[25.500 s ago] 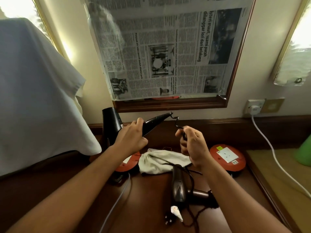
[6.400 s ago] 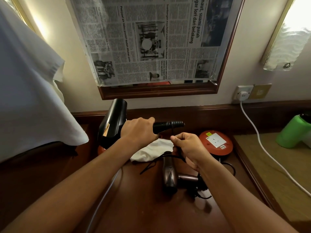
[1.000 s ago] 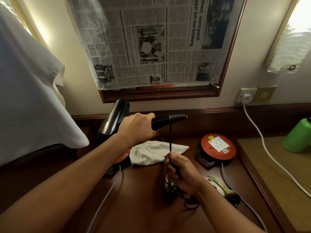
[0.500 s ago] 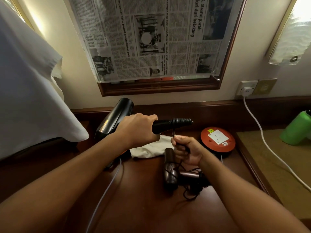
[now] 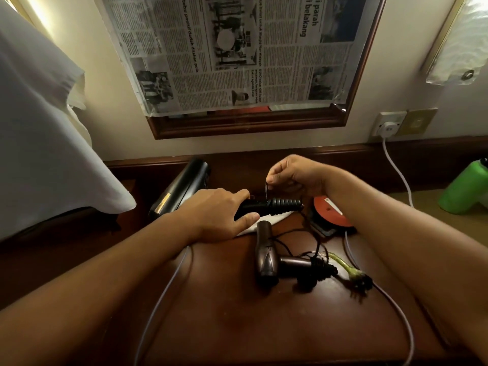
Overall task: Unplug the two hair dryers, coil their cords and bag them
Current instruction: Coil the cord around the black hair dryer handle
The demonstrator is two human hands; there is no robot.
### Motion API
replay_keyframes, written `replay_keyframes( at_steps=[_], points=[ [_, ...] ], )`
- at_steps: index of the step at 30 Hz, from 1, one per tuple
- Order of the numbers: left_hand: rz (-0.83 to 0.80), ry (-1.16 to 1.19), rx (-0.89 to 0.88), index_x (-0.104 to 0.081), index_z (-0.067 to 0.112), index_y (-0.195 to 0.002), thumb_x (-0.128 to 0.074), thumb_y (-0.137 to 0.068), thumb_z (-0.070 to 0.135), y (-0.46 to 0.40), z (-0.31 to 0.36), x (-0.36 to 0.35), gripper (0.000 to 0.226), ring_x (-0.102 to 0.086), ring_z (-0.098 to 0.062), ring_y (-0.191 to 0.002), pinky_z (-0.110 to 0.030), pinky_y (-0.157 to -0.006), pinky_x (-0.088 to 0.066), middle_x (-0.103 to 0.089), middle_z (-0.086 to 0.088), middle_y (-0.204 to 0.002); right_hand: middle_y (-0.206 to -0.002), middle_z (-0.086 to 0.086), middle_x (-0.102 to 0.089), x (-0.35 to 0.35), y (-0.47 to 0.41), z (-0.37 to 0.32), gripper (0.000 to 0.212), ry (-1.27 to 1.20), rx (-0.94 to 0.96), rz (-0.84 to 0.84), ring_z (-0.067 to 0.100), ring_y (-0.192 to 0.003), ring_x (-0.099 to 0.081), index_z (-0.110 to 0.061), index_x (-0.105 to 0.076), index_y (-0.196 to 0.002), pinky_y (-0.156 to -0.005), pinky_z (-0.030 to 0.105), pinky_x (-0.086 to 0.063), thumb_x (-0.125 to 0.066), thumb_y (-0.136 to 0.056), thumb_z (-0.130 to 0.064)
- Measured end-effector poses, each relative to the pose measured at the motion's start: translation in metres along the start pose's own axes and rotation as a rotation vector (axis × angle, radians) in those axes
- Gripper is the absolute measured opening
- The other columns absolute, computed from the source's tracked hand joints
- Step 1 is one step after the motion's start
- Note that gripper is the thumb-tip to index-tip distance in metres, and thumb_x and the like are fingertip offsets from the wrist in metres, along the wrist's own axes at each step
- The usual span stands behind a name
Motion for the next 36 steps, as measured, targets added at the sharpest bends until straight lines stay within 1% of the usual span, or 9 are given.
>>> replay_keyframes(
  at_steps=[5,9,12,15,19,25,29,33,36],
  points=[
    [-0.043,-0.040,0.089,-0.044,0.027,-0.130,-0.033,-0.091,0.066,-0.007,-0.012,-0.009,0.057,-0.062,-0.019,-0.081,-0.033,-0.066,-0.050,-0.064,0.001,-0.092,-0.054,0.003,-0.048,-0.001,0.018,-0.042,0.011,0.361,0.118,0.219,0.007,-0.040,-0.036,-0.004,-0.071,-0.081,-0.038,0.019,-0.029,-0.067,-0.086,-0.012],
    [-0.051,-0.046,0.119,-0.048,0.029,-0.124,-0.036,-0.091,0.065,-0.012,-0.018,-0.011,0.050,-0.062,-0.022,-0.081,-0.031,-0.062,-0.045,-0.063,0.001,-0.088,-0.050,-0.009,-0.058,-0.013,0.028,-0.056,0.012,0.588,0.221,0.318,0.001,-0.046,-0.049,-0.012,-0.074,-0.075,-0.048,0.011,-0.037,-0.069,-0.085,-0.016],
    [-0.059,-0.027,0.144,-0.050,0.029,-0.111,-0.037,-0.091,0.065,-0.015,-0.021,-0.012,0.043,-0.056,-0.019,-0.070,-0.031,-0.060,-0.043,-0.052,0.006,-0.075,-0.066,0.001,-0.068,-0.018,0.032,-0.056,0.011,0.652,0.247,0.375,0.007,-0.061,-0.056,-0.014,-0.074,-0.075,-0.060,0.024,-0.046,-0.069,-0.084,-0.018],
    [-0.061,-0.028,0.156,-0.049,0.028,-0.106,-0.038,-0.091,0.064,-0.019,-0.022,-0.016,0.041,-0.057,-0.021,-0.074,-0.032,-0.061,-0.041,-0.050,0.005,-0.077,-0.062,-0.002,-0.065,-0.024,0.034,-0.049,0.013,0.664,0.260,0.395,0.008,-0.056,-0.056,-0.012,-0.074,-0.075,-0.055,0.024,-0.045,-0.068,-0.085,-0.016],
    [-0.078,-0.037,0.181,-0.049,0.025,-0.107,-0.035,-0.092,0.065,-0.026,-0.024,-0.024,0.045,-0.049,-0.018,-0.069,-0.032,-0.059,-0.036,-0.048,0.005,-0.078,-0.067,0.000,-0.067,-0.028,0.037,-0.034,0.013,0.660,0.270,0.457,0.013,-0.063,-0.061,-0.012,-0.074,-0.077,-0.059,0.028,-0.048,-0.066,-0.086,-0.017],
    [-0.093,-0.026,0.221,-0.049,0.026,-0.109,-0.033,-0.092,0.066,-0.036,-0.028,-0.034,0.047,-0.049,-0.016,-0.069,-0.032,-0.059,-0.036,-0.047,0.007,-0.075,-0.070,0.001,-0.066,-0.041,0.046,0.001,0.015,0.496,0.259,0.609,0.011,-0.063,-0.057,-0.011,-0.073,-0.084,-0.059,0.031,-0.046,-0.062,-0.091,-0.019],
    [-0.066,-0.056,0.235,-0.049,0.025,-0.114,-0.032,-0.092,0.066,-0.041,-0.028,-0.034,0.050,-0.049,-0.016,-0.067,-0.032,-0.058,-0.037,-0.046,0.008,-0.072,-0.050,-0.010,-0.050,-0.051,0.047,0.028,0.019,0.254,0.230,0.689,0.003,-0.046,-0.040,-0.011,-0.067,-0.081,-0.051,0.025,-0.033,-0.055,-0.094,-0.018],
    [-0.055,-0.079,0.227,-0.048,0.024,-0.116,-0.032,-0.092,0.065,-0.046,-0.027,-0.031,0.050,-0.049,-0.014,-0.065,-0.031,-0.058,-0.039,-0.045,0.009,-0.070,-0.043,-0.013,-0.045,-0.063,0.052,0.041,0.019,-0.093,0.202,0.662,0.001,-0.042,-0.038,-0.012,-0.066,-0.092,-0.047,0.024,-0.030,-0.048,-0.097,-0.016],
    [-0.048,-0.095,0.231,-0.047,0.023,-0.118,-0.032,-0.092,0.066,-0.047,-0.028,-0.029,0.052,-0.051,-0.012,-0.064,-0.030,-0.056,-0.041,-0.048,0.009,-0.070,-0.048,-0.007,-0.039,-0.073,0.057,0.042,0.021,-0.307,0.189,0.607,0.005,-0.042,-0.031,-0.011,-0.064,-0.108,-0.042,0.020,-0.026,-0.045,-0.099,-0.011]
  ],
)
Point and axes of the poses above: each hand's wrist, its own y-axis away from the middle knuckle, its own x-axis out of the back of the hand, z = x × y, the point moved 5 cm from there along -y, towards the middle knuckle
